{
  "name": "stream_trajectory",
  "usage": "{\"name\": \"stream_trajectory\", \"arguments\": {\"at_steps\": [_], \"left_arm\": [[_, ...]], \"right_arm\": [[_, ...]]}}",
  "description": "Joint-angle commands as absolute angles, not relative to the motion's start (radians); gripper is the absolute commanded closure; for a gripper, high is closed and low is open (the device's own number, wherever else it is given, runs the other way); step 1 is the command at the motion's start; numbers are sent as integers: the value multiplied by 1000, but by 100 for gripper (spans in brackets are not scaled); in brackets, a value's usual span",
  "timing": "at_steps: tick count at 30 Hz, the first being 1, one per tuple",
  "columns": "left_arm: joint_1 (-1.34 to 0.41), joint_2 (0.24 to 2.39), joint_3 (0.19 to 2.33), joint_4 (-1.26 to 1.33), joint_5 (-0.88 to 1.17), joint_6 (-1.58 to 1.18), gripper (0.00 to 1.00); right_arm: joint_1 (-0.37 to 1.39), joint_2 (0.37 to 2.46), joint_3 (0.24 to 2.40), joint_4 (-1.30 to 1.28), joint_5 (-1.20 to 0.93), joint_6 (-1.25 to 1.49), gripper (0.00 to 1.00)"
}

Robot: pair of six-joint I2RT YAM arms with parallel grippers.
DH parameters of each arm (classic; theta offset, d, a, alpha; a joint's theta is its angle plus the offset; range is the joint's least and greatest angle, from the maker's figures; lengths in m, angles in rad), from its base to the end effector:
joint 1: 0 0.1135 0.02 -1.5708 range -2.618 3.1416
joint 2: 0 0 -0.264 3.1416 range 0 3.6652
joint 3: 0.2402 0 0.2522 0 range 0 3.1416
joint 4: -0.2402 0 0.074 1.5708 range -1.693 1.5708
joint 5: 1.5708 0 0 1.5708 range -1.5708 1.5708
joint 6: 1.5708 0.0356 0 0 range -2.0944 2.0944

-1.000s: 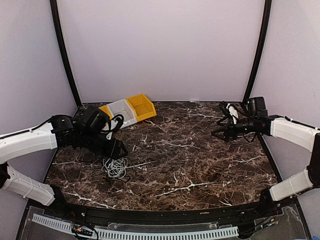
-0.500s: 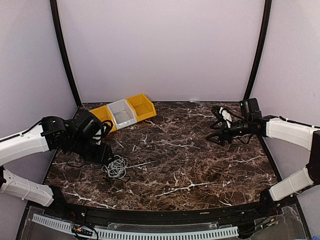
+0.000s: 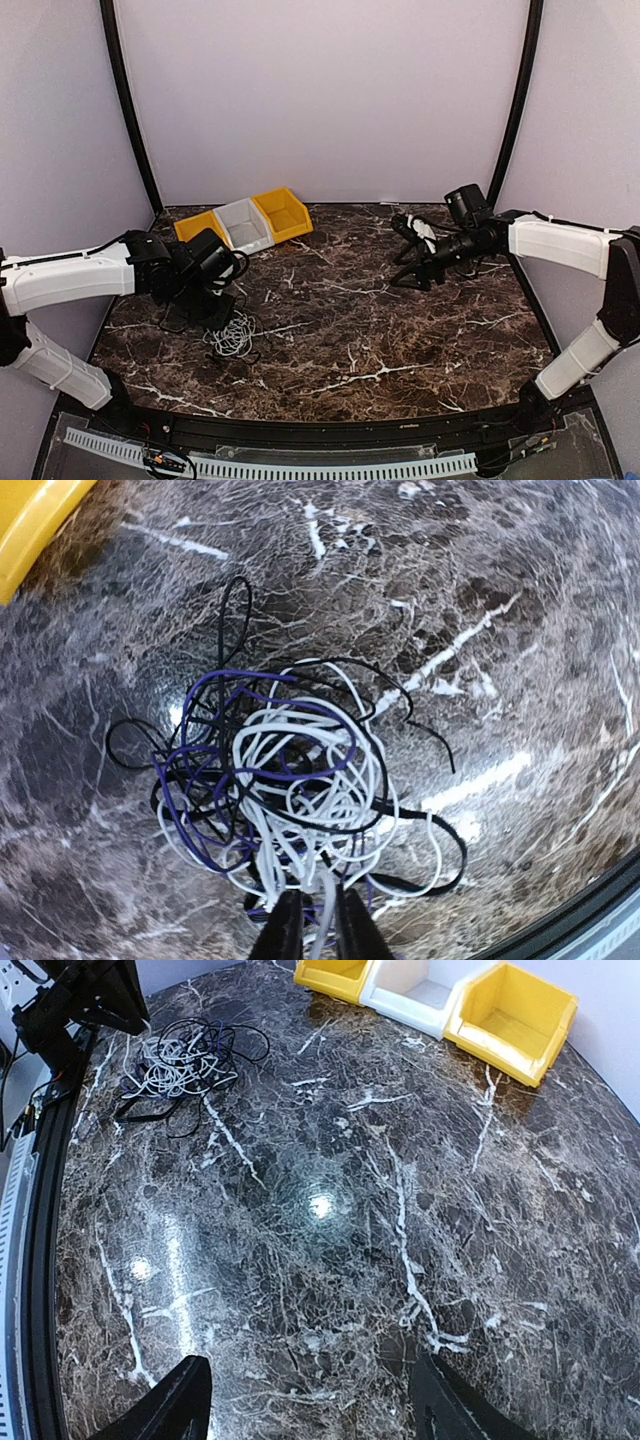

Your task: Untangle the cables

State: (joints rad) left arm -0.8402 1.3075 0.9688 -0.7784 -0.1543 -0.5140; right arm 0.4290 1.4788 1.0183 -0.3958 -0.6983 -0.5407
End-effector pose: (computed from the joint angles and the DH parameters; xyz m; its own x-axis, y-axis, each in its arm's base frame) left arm 0.1710 -0.1826 0.2455 -0.8620 0.2341 -0.4496 0.3068 0.9470 -0.0952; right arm 0.2708 0.1490 0.2448 -0.2278 -0.5377 -0.8118 -0.9552 0.2852 0.0791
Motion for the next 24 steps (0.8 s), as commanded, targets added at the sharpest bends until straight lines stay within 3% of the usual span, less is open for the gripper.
{"name": "stream_trajectory", "arguments": {"at_steps": [1,5,14,19,24], "left_arm": [[-844,1350,1053,-779,-155,-442,97],[-850,1351,1086,-730,-55,-403,100],[-1001,1301,1129,-292,233,-341,100],[-1031,1269,1139,-256,210,-299,100],[-1021,1148,1004,-276,-21,-302,100]], "right_arm": [[461,1530,1106,-500,-698,-581,31],[514,1558,1140,-493,-732,-558,32],[590,1602,1263,-543,-847,-514,32],[611,1600,1293,-561,-829,-534,32],[681,1640,1292,-483,-782,-520,28]]}}
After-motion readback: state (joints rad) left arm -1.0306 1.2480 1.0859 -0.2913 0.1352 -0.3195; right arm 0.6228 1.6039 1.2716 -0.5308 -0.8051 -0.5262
